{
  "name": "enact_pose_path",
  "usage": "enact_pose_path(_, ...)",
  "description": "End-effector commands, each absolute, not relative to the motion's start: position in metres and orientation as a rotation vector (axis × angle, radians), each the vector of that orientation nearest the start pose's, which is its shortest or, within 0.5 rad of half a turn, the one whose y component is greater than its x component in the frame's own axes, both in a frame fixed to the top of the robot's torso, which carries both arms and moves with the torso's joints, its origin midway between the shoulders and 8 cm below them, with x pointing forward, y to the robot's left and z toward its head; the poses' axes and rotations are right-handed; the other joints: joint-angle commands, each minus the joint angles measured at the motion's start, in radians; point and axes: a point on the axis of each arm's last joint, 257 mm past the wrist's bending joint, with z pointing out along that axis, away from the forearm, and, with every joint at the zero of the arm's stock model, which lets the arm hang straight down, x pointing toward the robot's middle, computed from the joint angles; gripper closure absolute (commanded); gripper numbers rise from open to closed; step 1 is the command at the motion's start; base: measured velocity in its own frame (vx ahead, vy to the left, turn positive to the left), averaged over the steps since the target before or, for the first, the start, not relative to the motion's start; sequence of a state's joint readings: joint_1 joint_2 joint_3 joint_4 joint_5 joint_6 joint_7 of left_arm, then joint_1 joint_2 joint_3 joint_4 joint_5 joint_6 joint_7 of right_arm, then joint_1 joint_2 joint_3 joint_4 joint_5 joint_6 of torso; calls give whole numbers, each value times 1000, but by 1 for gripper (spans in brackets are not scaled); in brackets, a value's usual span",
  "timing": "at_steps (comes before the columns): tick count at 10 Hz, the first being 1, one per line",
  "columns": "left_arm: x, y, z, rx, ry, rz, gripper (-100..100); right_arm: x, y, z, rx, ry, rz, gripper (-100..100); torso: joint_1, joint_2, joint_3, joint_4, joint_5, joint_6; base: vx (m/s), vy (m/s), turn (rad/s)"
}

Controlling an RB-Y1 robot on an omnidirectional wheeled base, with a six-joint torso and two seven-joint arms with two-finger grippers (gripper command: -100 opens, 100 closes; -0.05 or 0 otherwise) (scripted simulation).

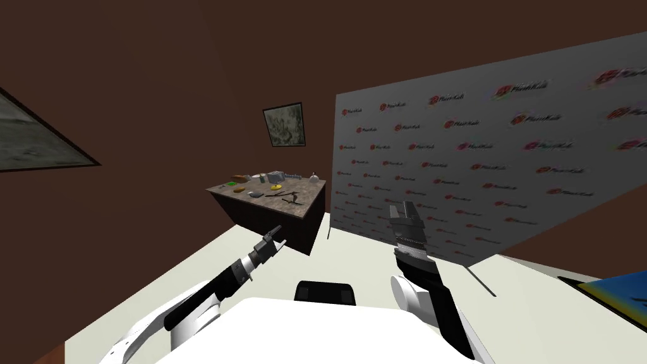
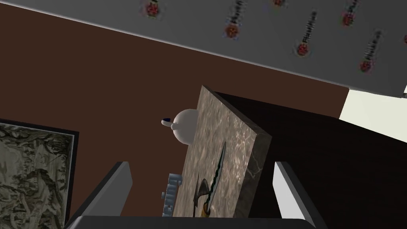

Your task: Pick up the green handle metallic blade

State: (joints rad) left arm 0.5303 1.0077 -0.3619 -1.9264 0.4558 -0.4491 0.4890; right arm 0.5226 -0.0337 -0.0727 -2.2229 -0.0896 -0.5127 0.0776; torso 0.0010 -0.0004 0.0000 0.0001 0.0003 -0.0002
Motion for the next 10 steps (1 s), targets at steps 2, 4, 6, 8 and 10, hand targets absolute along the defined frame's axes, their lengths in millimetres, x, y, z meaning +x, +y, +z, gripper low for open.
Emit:
enact_pose_path(2, 317, 290, -275, -1418, 1636, -1580, -100, 343, -318, -3, 702, 642, 1188, 0, 0, 0, 0, 0, 0, -1, 6, -11, -107)
enact_pose_path(4, 316, 297, -275, -1392, 1685, -1549, -100, 343, -318, -3, 702, 642, 1188, 0, 0, -1, -1, 0, 0, -1, 9, -3, -36)
enact_pose_path(6, 301, 320, -295, -1473, 1745, -1468, -100, 343, -318, -3, 702, 642, 1189, 0, 0, -1, -1, 0, 0, 0, 17, -9, -119)
enact_pose_path(8, 286, 342, -312, -1557, 1784, -1390, -100, 343, -318, -3, 702, 642, 1189, 0, 1, -2, -1, 0, 0, 0, 34, -6, -120)
enact_pose_path(10, 269, 365, -327, -1639, 1812, -1311, -100, 343, -318, -3, 702, 642, 1188, 0, 0, -2, -1, 0, 0, -1, 29, -9, -74)
